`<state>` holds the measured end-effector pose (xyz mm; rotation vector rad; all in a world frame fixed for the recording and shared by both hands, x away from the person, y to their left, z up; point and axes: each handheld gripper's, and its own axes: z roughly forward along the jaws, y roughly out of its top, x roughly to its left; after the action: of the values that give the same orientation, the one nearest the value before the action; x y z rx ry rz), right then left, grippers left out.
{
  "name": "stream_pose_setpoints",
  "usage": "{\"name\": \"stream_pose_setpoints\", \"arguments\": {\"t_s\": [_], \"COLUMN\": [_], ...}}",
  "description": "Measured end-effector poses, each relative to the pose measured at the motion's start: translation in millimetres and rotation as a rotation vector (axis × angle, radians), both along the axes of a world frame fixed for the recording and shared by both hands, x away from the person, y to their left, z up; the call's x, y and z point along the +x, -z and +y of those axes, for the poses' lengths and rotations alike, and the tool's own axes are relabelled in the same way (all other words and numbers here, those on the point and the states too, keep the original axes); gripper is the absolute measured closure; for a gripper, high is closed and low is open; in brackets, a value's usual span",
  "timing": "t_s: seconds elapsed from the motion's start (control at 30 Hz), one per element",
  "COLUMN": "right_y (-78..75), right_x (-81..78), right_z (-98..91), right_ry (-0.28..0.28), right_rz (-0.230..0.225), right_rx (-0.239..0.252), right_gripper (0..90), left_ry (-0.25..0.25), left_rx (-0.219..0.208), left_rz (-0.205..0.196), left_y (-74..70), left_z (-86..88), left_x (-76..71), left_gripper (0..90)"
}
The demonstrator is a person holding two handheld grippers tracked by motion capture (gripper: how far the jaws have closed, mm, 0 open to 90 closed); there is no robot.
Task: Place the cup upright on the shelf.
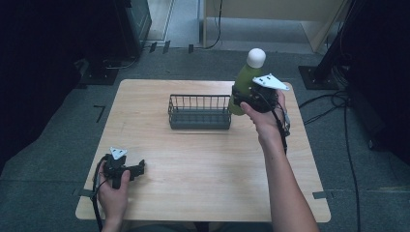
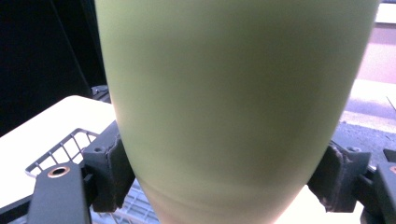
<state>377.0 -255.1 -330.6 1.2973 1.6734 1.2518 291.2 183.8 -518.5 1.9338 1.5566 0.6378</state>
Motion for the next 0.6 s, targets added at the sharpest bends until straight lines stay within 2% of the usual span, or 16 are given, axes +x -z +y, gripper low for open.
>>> {"name": "stream_pose_setpoints", "arguments": {"t_s": [0.33,0.6], "right_y": [-7.9,-3.4], "right_x": [14.6,28.8], "right_z": [23.4,42.3], "right_ry": [-0.027,-0.056], "right_rz": [-0.022,-0.021], "right_rx": [0.022,0.022], "right_gripper": [20.5,20.6], "left_ry": [-0.001,-0.003], "left_rx": [-0.001,-0.002], "left_rz": [0.0,-0.002], "left_y": [0.0,0.2], "left_z": [-0.1,-0.2], "left_x": [0.0,0.1], "left_gripper": [0.9,0.8]}}
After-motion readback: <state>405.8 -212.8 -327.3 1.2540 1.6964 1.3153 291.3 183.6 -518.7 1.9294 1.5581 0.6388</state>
